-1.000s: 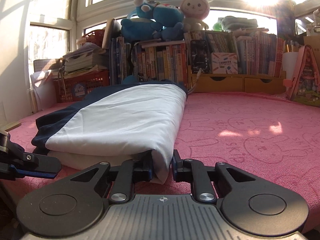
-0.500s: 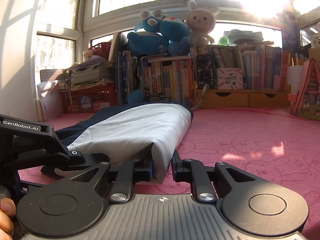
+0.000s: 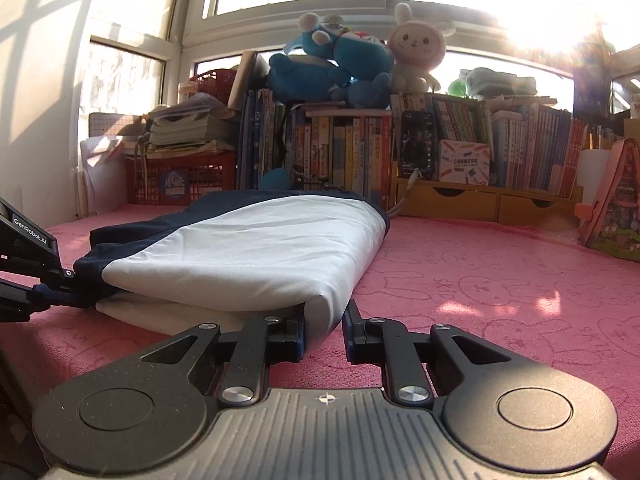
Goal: Fold clothes
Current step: 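Tuck the navy edge of the bundle with the left tool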
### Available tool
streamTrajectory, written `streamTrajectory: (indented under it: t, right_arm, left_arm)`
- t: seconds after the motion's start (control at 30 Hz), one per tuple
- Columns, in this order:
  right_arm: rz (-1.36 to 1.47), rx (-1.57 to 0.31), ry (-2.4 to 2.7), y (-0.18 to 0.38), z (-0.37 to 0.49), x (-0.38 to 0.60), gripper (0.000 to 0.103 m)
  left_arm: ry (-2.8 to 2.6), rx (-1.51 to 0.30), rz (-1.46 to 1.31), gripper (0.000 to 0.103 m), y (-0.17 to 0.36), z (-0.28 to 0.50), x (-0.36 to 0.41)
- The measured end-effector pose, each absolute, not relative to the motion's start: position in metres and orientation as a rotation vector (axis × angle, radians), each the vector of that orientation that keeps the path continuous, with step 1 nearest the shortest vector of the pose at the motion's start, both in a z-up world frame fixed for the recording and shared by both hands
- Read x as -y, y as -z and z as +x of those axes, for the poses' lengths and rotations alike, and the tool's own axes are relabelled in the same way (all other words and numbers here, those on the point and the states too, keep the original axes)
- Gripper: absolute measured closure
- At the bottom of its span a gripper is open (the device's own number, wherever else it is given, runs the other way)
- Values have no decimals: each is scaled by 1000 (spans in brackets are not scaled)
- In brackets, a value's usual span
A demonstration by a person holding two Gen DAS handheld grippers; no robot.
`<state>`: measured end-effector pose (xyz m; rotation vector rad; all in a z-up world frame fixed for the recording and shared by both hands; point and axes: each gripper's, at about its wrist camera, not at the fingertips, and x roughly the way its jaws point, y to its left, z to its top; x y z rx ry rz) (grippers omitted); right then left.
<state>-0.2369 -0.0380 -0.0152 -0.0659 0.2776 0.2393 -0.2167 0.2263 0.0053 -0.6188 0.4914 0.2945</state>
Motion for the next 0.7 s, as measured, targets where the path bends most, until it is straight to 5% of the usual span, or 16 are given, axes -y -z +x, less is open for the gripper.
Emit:
streamTrajectory:
  t: [0.13,0.37,0.7]
  right_arm:
    - [-83,-276,-227,17,-236,37,84]
    - [-109,-275,-225,23,-238,34,83]
    - [-131,-267,-221,28,-239,32,83]
  left_arm:
    - [-354,-452,-525,92,-21,-231,-238]
    - [282,-552,-1041,56,-4,-219,-214]
    - [324,-579,-1115,46,25,-181,-164]
